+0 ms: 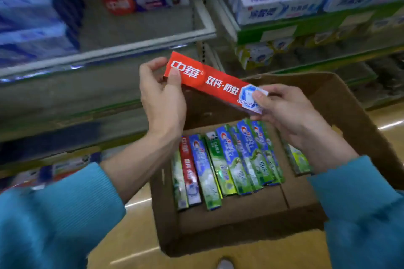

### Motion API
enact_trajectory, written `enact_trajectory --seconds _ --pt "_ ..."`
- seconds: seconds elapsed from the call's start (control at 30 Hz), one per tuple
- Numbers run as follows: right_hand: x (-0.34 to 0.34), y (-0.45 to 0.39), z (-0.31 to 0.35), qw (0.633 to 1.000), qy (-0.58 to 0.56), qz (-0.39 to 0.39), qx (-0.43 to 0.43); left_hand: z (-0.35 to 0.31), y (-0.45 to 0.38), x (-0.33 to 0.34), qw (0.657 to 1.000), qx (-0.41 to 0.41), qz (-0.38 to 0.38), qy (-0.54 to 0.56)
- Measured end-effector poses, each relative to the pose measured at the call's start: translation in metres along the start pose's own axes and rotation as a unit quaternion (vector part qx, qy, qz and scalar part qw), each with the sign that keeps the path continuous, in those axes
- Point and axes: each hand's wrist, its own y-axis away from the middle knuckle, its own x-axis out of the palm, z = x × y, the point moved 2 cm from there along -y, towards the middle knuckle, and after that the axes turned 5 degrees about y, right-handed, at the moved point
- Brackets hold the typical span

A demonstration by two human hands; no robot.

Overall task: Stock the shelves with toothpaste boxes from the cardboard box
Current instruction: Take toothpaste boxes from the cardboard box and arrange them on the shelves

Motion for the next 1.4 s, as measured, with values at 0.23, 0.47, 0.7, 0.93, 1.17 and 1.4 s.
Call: enact_trajectory --seconds 0.23,0.47,0.7,0.93,1.17,1.4 --pt "0.135 0.032 0.089 0.99 0.011 0.022 -0.142 -0.08 -0.048 -0.134 0.994 0.08 -0.069 -0.018" --pt "0.285 0.099 0.144 0.962 0.082 0.06 -0.254 -0.125 -0.083 -0.304 0.977 0.118 -0.141 -0.109" --pt "0.432 0.138 0.158 0.943 0.117 0.097 -0.296 -0.137 -0.127 -0.445 0.955 0.137 -0.181 -0.192" --pt "0.55 0.133 0.146 0.942 0.141 0.081 -0.294 -0.12 -0.192 -0.534 0.933 0.092 -0.194 -0.287" --pt "0.621 0.095 0.141 0.946 0.153 0.057 -0.281 -0.103 -0.266 -0.561 0.93 0.055 -0.183 -0.315" --pt "0.646 0.062 0.137 0.946 0.173 0.022 -0.272 -0.088 -0.315 -0.557 0.936 0.038 -0.159 -0.312"
